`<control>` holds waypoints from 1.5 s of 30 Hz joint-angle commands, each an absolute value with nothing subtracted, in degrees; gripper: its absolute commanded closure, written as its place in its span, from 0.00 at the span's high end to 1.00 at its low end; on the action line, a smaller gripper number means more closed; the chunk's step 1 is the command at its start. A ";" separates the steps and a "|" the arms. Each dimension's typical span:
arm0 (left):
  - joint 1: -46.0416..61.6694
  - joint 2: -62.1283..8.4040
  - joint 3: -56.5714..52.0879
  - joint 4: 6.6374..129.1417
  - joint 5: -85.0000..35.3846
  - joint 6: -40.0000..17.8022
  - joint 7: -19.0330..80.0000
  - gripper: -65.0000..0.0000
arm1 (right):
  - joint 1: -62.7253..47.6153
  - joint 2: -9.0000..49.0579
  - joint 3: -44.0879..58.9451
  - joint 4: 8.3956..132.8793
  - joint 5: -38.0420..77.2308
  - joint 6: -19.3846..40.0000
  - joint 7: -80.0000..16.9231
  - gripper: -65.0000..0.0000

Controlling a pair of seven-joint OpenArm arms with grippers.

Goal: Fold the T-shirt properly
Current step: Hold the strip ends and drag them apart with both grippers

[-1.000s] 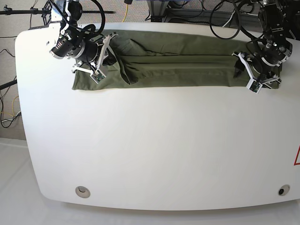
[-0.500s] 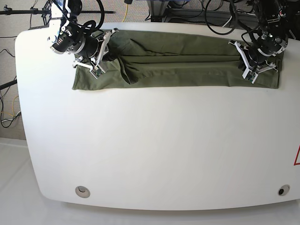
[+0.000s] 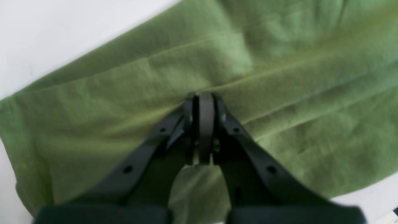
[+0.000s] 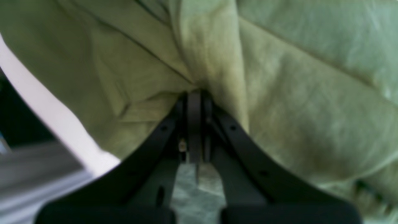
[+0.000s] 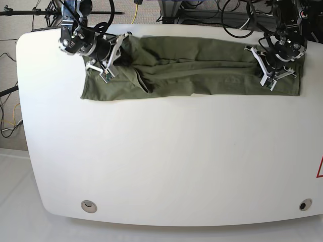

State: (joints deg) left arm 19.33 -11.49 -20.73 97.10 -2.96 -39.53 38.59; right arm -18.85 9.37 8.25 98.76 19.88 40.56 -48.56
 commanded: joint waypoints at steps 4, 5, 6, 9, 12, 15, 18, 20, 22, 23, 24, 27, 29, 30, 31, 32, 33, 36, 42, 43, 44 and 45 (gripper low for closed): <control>18.71 -12.27 -19.90 93.98 -2.00 -40.00 38.76 0.00 | -17.09 9.98 6.69 95.62 17.60 40.00 -51.19 0.00; 18.65 -12.32 -19.95 93.73 -2.17 -40.00 38.72 0.00 | -16.76 10.09 6.41 95.31 17.84 40.00 -51.30 0.00; 18.46 -12.20 -20.65 93.60 -2.67 -40.00 38.54 0.00 | -16.15 10.24 6.14 94.77 18.63 40.00 -51.79 0.00; 18.09 -12.15 -21.52 93.19 -3.33 -40.00 38.30 0.00 | -14.85 10.58 5.45 93.89 19.82 40.00 -52.68 0.00; 17.74 -12.29 -21.65 92.71 -3.43 -40.00 38.07 0.00 | -14.01 10.87 4.96 93.83 20.60 40.00 -53.39 0.00; 17.34 -12.37 -21.64 91.87 -3.40 -40.00 37.80 0.00 | -13.32 11.03 4.53 93.63 20.97 40.00 -53.68 0.00; 16.66 -12.57 -22.00 90.24 -2.94 -40.00 37.68 0.00 | -12.09 11.25 3.89 94.95 20.67 40.00 -53.50 0.00; 16.24 -12.61 -22.19 89.79 -2.93 -40.00 37.68 0.00 | -11.68 11.29 3.63 94.92 20.53 40.00 -53.26 0.00; 15.82 -12.65 -22.32 89.44 -2.90 -40.00 37.65 0.00 | -11.25 11.36 3.37 94.86 20.42 40.00 -53.10 0.00; 15.62 -12.68 -22.35 89.32 -2.90 -40.00 37.64 0.00 | -11.02 11.42 3.23 94.84 20.40 40.00 -53.06 0.00; 15.38 -12.69 -22.42 89.26 -2.94 -40.00 37.70 0.00 | -10.70 11.50 3.04 94.71 20.35 40.00 -53.04 0.00; 14.38 -12.79 -22.45 89.54 -2.78 -40.00 37.69 0.00 | -8.12 12.20 1.29 93.76 21.23 40.00 -53.58 0.00; 13.73 -12.85 -22.48 89.26 -2.87 -40.00 37.66 0.00 | -7.23 12.47 0.72 93.11 21.37 40.00 -53.65 0.00; 13.39 -12.87 -22.52 89.14 -2.91 -40.00 37.68 0.00 | -6.75 12.63 0.44 92.62 21.46 40.00 -53.64 0.00; 13.06 -12.89 -22.55 89.03 -2.96 -40.00 37.70 0.00 | -6.28 12.79 0.17 92.13 21.55 40.00 -53.64 0.00; 12.78 -12.90 -22.55 88.85 -2.92 -40.00 37.68 0.00 | -5.87 12.91 -0.02 91.65 21.57 40.00 -53.56 0.00; 12.49 -12.92 -22.54 88.68 -2.87 -40.00 37.66 0.00 | -5.47 13.02 -0.21 91.17 21.58 40.00 -53.49 0.00; 11.27 -12.86 -22.49 88.08 -2.97 -40.00 37.38 0.00 | -3.54 13.45 -0.68 88.29 21.62 40.00 -52.67 0.00; 9.74 -12.83 -22.30 87.20 -3.22 -40.00 36.89 0.00 | -0.52 13.98 -0.85 83.24 21.70 40.00 -51.21 0.00; 9.61 -12.84 -22.30 87.13 -3.21 -40.00 36.81 0.00 | -0.21 14.01 -0.83 82.72 21.68 40.00 -51.05 0.00; 9.46 -12.85 -22.32 87.11 -3.24 -40.00 36.70 0.00 | 0.04 13.98 -0.78 82.33 21.72 40.00 -50.95 0.00; 9.30 -12.87 -22.33 87.08 -3.26 -40.00 36.60 0.00 | 0.30 13.95 -0.72 81.93 21.76 40.00 -50.85 0.00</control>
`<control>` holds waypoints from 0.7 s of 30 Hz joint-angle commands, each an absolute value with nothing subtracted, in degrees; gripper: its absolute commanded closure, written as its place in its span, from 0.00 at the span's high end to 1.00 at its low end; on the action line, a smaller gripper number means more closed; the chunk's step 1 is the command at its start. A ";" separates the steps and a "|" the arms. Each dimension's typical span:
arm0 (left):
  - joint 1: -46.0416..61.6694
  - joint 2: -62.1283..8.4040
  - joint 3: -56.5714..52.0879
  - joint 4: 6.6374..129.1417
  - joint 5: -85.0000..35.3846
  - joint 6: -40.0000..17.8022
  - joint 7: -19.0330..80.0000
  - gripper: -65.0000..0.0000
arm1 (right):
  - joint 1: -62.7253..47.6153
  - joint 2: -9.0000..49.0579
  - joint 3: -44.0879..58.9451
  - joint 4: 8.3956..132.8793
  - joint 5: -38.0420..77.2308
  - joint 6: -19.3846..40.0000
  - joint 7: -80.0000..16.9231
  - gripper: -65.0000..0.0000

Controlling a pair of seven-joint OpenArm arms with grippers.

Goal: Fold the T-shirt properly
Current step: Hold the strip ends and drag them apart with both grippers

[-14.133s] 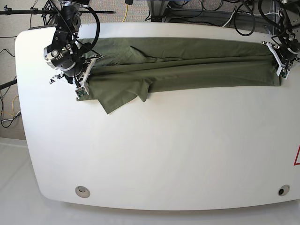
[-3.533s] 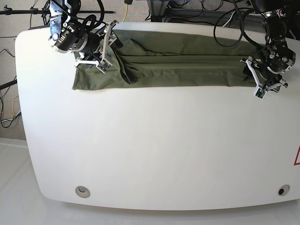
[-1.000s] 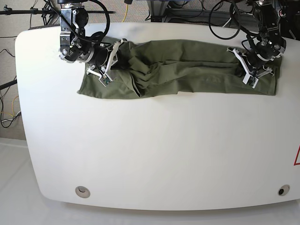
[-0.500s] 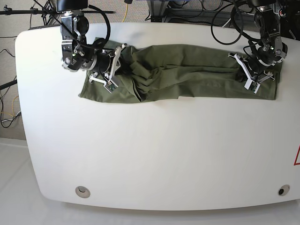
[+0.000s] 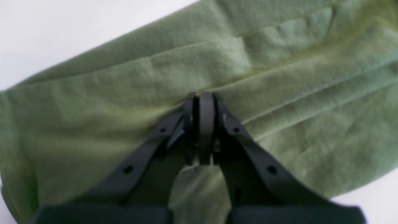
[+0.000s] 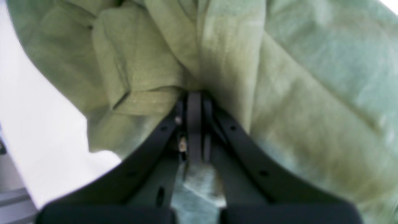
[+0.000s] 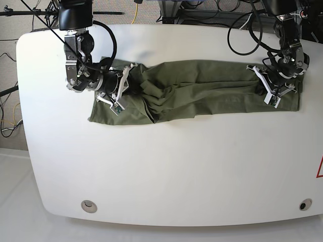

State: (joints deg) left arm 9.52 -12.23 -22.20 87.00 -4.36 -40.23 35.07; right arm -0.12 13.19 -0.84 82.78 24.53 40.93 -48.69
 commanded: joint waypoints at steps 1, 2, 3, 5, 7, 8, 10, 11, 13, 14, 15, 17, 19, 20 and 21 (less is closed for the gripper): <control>9.19 -12.88 -22.36 87.05 -3.30 -40.00 36.50 0.00 | 0.52 13.93 -0.68 81.60 21.78 40.00 -50.78 0.00; 9.07 -12.89 -22.39 87.02 -3.33 -40.00 36.40 0.00 | 0.74 13.90 -0.63 81.26 21.80 40.00 -50.71 0.00; 9.24 -12.97 -22.51 87.46 -3.60 -40.00 36.02 0.00 | 1.02 13.70 -0.51 81.06 21.80 40.00 -51.05 0.00; 9.35 -13.05 -22.64 87.94 -3.87 -40.00 35.59 0.00 | 1.41 13.47 -0.39 80.72 21.82 40.00 -51.39 0.00; 9.24 -13.07 -22.65 88.01 -3.91 -40.00 35.41 0.00 | 1.67 13.39 -0.37 80.42 21.87 40.00 -51.38 0.00; 9.19 -13.09 -22.65 88.04 -3.94 -40.00 35.29 0.00 | 1.80 13.34 -0.36 80.28 21.90 40.00 -51.37 0.00; 9.11 -13.11 -22.70 88.06 -3.90 -40.00 35.09 0.00 | 2.00 13.31 -0.34 80.03 21.85 40.00 -51.39 0.00; 9.15 -13.13 -22.70 88.06 -3.92 -40.00 35.04 0.00 | 2.14 13.30 -0.33 80.02 21.84 40.00 -51.46 0.00; 9.25 -13.18 -22.69 88.05 -3.92 -40.00 34.93 0.00 | 2.40 13.28 -0.28 80.05 21.76 40.00 -51.59 0.00; 9.31 -13.21 -22.69 88.04 -3.90 -40.00 34.86 0.00 | 2.52 13.27 -0.24 80.08 21.70 40.00 -51.67 0.00; 9.46 -13.15 -22.69 87.93 -3.93 -40.00 34.76 0.00 | 2.75 12.98 -0.43 80.17 21.54 40.00 -51.84 0.00; 9.68 -13.12 -22.70 87.82 -3.98 -40.00 34.55 0.00 | 3.05 12.68 -0.60 80.31 21.34 40.00 -52.09 0.00; 9.83 -13.16 -22.69 87.77 -3.99 -40.00 34.38 0.00 | 3.19 12.66 -0.55 80.35 21.24 40.00 -52.28 0.00; 9.90 -13.18 -22.66 87.74 -3.98 -40.00 34.31 0.00 | 3.26 12.65 -0.53 80.34 21.18 40.00 -52.39 0.00; 9.90 -13.20 -22.67 87.74 -3.96 -40.00 34.27 0.00 | 3.28 12.64 -0.52 80.38 21.13 40.00 -52.48 0.00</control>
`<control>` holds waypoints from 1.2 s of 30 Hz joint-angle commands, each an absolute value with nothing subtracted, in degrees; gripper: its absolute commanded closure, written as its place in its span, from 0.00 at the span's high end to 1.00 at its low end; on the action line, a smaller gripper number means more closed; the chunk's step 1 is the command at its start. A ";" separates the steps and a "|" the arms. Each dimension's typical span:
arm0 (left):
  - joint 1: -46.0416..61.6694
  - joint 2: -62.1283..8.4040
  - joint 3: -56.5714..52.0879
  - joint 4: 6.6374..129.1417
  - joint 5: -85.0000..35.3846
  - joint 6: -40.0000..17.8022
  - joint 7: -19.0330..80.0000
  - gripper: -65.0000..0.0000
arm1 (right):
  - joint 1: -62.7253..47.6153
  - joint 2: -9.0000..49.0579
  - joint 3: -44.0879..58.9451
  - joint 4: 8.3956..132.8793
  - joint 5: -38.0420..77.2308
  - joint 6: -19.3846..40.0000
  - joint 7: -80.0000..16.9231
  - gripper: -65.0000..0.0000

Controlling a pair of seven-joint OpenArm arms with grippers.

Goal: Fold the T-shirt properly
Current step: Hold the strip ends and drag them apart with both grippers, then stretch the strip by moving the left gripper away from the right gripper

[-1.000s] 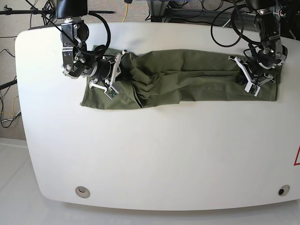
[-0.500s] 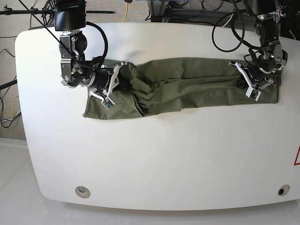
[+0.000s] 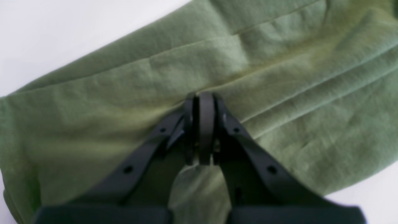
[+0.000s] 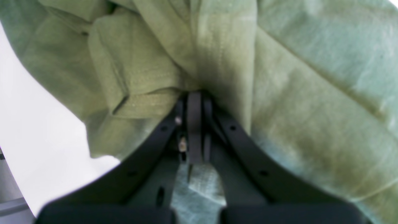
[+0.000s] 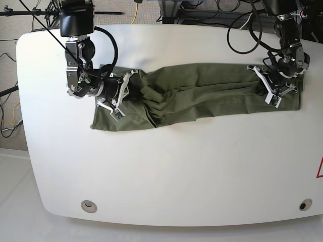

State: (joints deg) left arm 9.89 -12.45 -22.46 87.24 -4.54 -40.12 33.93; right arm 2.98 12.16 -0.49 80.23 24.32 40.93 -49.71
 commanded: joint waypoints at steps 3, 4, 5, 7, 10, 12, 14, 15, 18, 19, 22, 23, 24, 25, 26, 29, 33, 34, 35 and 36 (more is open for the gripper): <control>9.89 -13.18 -22.73 87.84 -4.03 -40.00 34.30 0.00 | 3.35 12.68 -0.50 80.40 21.09 40.00 -52.61 0.00; 9.80 -13.14 -22.75 87.98 -4.08 -40.00 34.27 0.00 | 3.01 12.90 -0.57 80.65 20.78 40.00 -52.43 0.00; 9.72 -13.09 -22.78 88.12 -4.14 -40.00 34.24 0.01 | 2.67 13.11 -0.65 80.89 20.47 40.00 -52.24 0.00; 9.65 -13.10 -22.78 88.12 -4.15 -40.00 34.34 0.01 | 2.74 13.26 -0.60 80.89 20.29 40.00 -52.28 0.00; 9.59 -13.08 -22.81 88.17 -4.16 -40.00 34.38 0.01 | 2.82 13.47 -0.64 80.90 19.95 40.00 -52.31 0.00; 9.56 -13.07 -22.80 88.15 -4.15 -40.00 34.33 0.00 | 2.92 13.67 -0.65 80.92 19.65 40.00 -52.39 0.00; 9.33 -13.05 -22.75 88.01 -4.21 -40.00 34.32 0.00 | 3.14 14.16 -0.74 80.54 19.05 40.00 -52.38 0.00; 9.13 -13.04 -22.72 87.90 -4.29 -40.00 34.32 0.00 | 3.30 14.54 -0.82 80.13 18.63 40.00 -52.32 0.00; 9.08 -13.02 -22.68 87.87 -4.34 -40.00 34.29 0.00 | 3.58 14.95 -0.86 79.93 18.31 40.00 -52.36 0.00; 9.06 -13.03 -22.69 87.84 -4.34 -40.00 34.29 0.01 | 3.68 15.09 -0.86 79.83 18.19 40.00 -52.38 0.00; 8.92 -13.03 -22.67 87.82 -4.32 -40.00 34.21 0.01 | 3.99 15.23 -0.97 79.31 17.93 40.00 -52.38 0.00; 8.87 -13.04 -22.66 87.81 -4.30 -40.00 34.22 0.01 | 4.11 15.23 -0.98 79.09 17.85 40.00 -52.38 0.00; 8.83 -13.04 -22.68 87.84 -4.33 -40.00 34.20 0.01 | 4.27 15.20 -1.00 78.83 17.73 40.00 -52.30 0.00; 8.79 -13.04 -22.71 87.87 -4.35 -40.00 34.18 0.01 | 4.43 15.17 -1.02 78.56 17.61 40.00 -52.23 0.00; 8.67 -12.98 -22.70 87.99 -4.23 -40.00 34.12 0.01 | 4.40 15.14 -1.04 78.05 17.63 40.00 -52.07 0.00; 8.30 -12.91 -22.63 88.13 -4.05 -40.00 34.09 0.01 | 4.63 15.01 -1.07 76.97 17.47 40.00 -51.76 0.00; 7.67 -12.91 -22.64 88.03 -4.08 -40.00 34.23 0.01 | 5.02 14.82 -1.07 76.26 17.08 40.00 -51.70 0.00; 7.48 -12.91 -22.63 87.98 -4.08 -40.00 34.27 0.01 | 5.09 14.81 -1.06 76.23 17.05 40.00 -51.74 0.00; 7.29 -12.91 -22.62 87.92 -4.09 -40.00 34.30 0.01 | 5.16 14.81 -1.05 76.20 17.01 39.97 -51.78 0.00; 6.81 -12.92 -22.49 87.76 -4.00 -40.00 34.53 0.01 | 5.20 14.83 -1.06 76.77 16.70 39.51 -51.96 0.00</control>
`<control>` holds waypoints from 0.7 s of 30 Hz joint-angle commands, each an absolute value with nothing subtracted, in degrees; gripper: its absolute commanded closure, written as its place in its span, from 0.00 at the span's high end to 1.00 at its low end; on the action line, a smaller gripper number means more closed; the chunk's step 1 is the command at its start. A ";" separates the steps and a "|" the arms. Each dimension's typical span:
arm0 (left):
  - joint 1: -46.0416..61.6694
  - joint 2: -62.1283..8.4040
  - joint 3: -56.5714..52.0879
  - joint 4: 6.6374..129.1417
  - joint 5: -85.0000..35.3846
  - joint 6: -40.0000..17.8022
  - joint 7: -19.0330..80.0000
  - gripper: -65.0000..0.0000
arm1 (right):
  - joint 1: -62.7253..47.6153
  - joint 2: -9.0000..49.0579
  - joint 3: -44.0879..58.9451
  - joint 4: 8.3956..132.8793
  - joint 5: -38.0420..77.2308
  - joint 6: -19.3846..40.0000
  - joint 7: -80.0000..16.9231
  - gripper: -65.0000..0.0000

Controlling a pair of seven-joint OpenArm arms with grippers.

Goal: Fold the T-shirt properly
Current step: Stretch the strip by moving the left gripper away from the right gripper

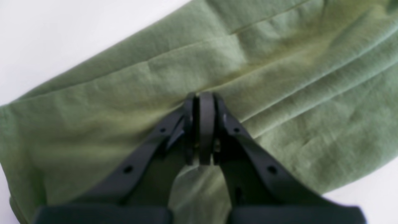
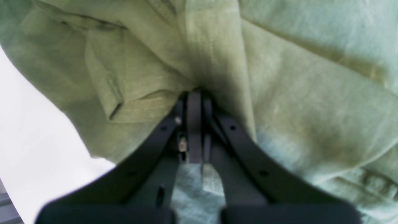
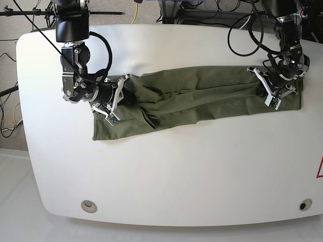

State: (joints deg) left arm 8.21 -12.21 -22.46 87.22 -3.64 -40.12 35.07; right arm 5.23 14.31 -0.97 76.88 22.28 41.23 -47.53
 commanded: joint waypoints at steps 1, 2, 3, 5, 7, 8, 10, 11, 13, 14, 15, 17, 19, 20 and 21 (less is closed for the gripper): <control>6.34 -12.94 -22.36 87.59 -3.92 -40.00 34.75 0.01 | 5.24 14.85 -1.07 77.33 16.38 39.06 -52.14 0.00; 6.11 -12.95 -22.33 87.53 -3.90 -40.00 34.78 0.01 | 5.36 14.85 -1.10 77.37 16.38 38.97 -52.20 0.00; 5.87 -12.95 -22.31 87.46 -3.88 -40.00 34.81 0.01 | 5.49 14.86 -1.12 77.40 16.38 38.89 -52.26 0.00; 5.35 -12.93 -22.37 87.38 -3.99 -40.00 34.87 0.01 | 5.71 14.86 -1.13 77.48 16.37 38.62 -52.48 0.00; 5.04 -12.96 -22.28 87.24 -3.87 -40.00 34.85 0.01 | 5.86 14.84 -1.21 77.63 16.35 38.70 -52.54 0.00; 4.99 -12.94 -22.29 87.31 -3.88 -40.00 34.84 0.01 | 5.81 14.87 -1.18 77.73 16.34 38.67 -52.53 0.00; 5.30 -12.94 -22.36 87.24 -3.88 -40.00 34.94 0.01 | 5.53 14.91 -1.19 77.84 16.29 38.85 -52.22 0.00; 5.65 -12.97 -22.43 87.09 -3.86 -40.00 35.05 0.01 | 5.29 14.93 -1.22 77.86 16.25 39.06 -51.92 0.00; 5.69 -12.99 -22.43 87.23 -3.81 -40.00 34.94 0.01 | 5.15 14.93 -1.21 78.09 16.18 39.11 -51.90 0.00; 5.70 -13.00 -22.44 87.33 -3.82 -40.00 34.90 0.01 | 5.10 14.95 -1.20 78.23 16.15 39.14 -51.84 0.00; 5.71 -13.02 -22.45 87.43 -3.82 -40.00 34.86 0.01 | 5.05 14.96 -1.19 78.36 16.13 39.17 -51.79 0.00; 5.68 -13.06 -22.52 87.54 -3.81 -40.00 34.75 0.01 | 5.02 14.95 -1.26 78.48 16.08 39.19 -51.85 0.00; 5.58 -13.13 -22.52 87.70 -3.79 -40.00 34.77 0.01 | 5.13 14.96 -1.18 78.69 15.98 39.18 -51.87 0.00; 5.72 -13.17 -22.55 87.73 -3.77 -40.00 35.24 0.00 | 5.22 14.88 -1.22 78.41 15.66 38.87 -52.06 0.00; 5.86 -13.21 -22.59 87.76 -3.75 -40.00 35.70 0.00 | 5.31 14.80 -1.26 78.13 15.34 38.55 -52.26 0.00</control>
State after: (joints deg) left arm 6.59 -12.19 -22.24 86.50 -3.27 -39.97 36.01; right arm 5.21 14.11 -1.23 78.67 19.75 39.94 -47.75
